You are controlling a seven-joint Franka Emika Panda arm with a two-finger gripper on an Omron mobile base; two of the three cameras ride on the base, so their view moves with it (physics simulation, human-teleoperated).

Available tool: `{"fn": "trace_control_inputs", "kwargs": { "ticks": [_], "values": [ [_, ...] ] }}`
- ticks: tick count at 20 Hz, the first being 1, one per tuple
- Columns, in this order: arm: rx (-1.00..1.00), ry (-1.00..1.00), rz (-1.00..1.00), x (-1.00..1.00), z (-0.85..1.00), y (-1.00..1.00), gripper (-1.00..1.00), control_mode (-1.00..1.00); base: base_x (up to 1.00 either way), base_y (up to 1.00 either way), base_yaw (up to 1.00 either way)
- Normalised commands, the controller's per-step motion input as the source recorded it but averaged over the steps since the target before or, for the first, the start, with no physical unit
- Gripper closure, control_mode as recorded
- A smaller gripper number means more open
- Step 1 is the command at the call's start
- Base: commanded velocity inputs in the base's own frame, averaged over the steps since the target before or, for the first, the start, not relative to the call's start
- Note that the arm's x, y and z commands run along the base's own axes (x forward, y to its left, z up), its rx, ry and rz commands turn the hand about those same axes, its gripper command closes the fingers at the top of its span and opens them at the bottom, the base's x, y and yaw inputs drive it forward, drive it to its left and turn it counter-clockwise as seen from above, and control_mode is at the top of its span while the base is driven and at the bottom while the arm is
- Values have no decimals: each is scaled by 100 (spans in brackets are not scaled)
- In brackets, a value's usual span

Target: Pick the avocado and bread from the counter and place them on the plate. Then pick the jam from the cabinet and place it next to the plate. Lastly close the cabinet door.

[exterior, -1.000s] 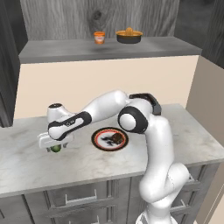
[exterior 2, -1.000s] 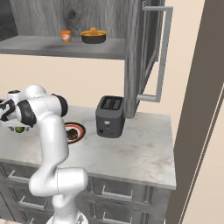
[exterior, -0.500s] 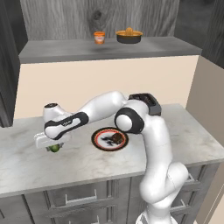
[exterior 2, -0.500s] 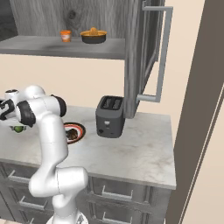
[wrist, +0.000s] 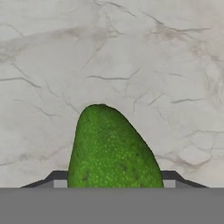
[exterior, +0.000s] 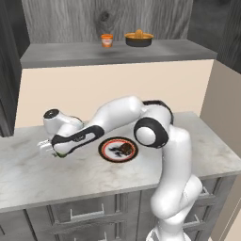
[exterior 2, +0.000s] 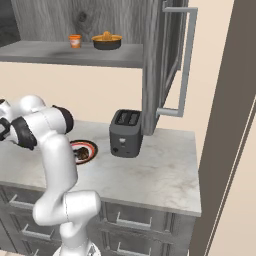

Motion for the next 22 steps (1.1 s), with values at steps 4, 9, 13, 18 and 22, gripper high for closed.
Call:
{"fn": "trace_control_inputs", "kwargs": {
  "ticks": [4,9,13,18,22],
  "values": [
    [0,-26,-8,-16,49,-50,100,-100,0,0,0],
    [3,-6,-11,-12,61,-74,100,-100,0,0,0],
    [14,5,-16,-16,58,-89,100,-100,0,0,0],
    [16,10,-14,-14,46,-87,100,-100,0,0,0],
    [8,1,-12,-11,18,-69,100,-100,0,0,0]
  ]
}}
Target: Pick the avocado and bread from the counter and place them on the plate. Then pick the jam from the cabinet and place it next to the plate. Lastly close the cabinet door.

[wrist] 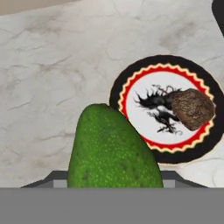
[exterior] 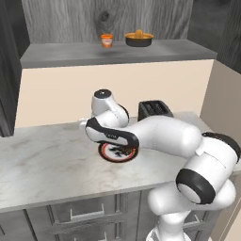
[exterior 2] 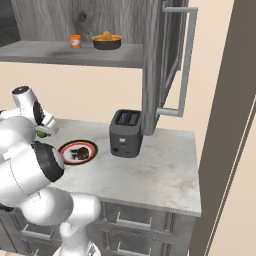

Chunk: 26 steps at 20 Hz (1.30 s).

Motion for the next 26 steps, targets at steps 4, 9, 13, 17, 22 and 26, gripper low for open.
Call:
{"fn": "trace_control_inputs", "kwargs": {
  "ticks": [4,9,13,17,22,26],
  "values": [
    [1,0,-6,-2,0,-46,100,-100,0,0,0],
    [0,0,-7,0,0,-36,100,-100,0,0,0],
    [1,0,-5,1,0,-22,100,-100,0,0,0],
    [1,1,-7,7,0,-13,100,-100,0,0,0],
    [0,2,-4,13,-5,-4,100,-100,0,0,0],
    [0,3,-3,11,-12,0,100,-100,0,0,0]
  ]
}}
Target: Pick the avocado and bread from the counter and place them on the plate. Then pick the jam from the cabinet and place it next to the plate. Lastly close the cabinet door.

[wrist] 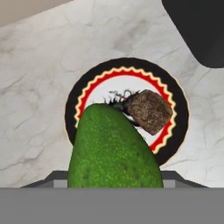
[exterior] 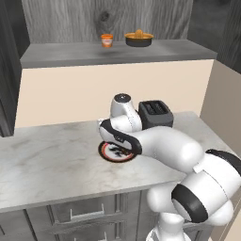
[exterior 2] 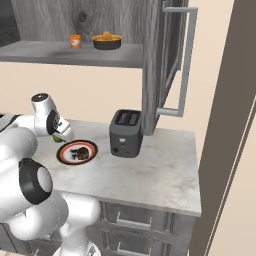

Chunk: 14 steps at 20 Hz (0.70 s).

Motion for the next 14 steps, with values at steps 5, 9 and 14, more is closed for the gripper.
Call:
{"fn": "trace_control_inputs", "kwargs": {
  "ticks": [5,9,14],
  "values": [
    [0,4,-2,7,-17,0,100,-100,0,0,0],
    [0,5,-2,3,-21,-1,100,-100,0,0,0],
    [0,5,-2,1,-22,-2,100,-100,0,0,0]
  ]
}}
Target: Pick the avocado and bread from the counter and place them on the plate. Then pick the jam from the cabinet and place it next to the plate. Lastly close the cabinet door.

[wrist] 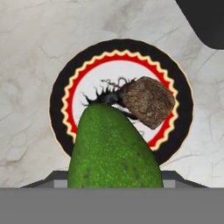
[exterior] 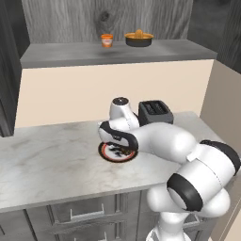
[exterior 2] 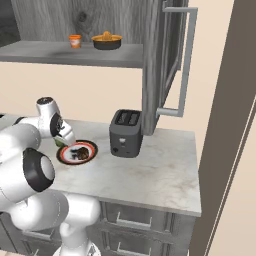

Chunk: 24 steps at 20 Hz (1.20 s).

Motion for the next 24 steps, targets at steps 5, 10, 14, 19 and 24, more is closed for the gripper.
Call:
{"fn": "trace_control_inputs", "kwargs": {
  "ticks": [5,10,14,19,24],
  "values": [
    [0,5,-2,1,-20,-2,100,-100,0,0,0],
    [0,6,-2,3,-21,-2,100,-100,0,0,0],
    [0,5,-2,6,-19,-1,100,-100,0,0,0],
    [0,1,-2,12,-18,0,100,-100,0,0,0],
    [0,0,-5,17,-18,0,100,-100,0,0,0]
  ]
}}
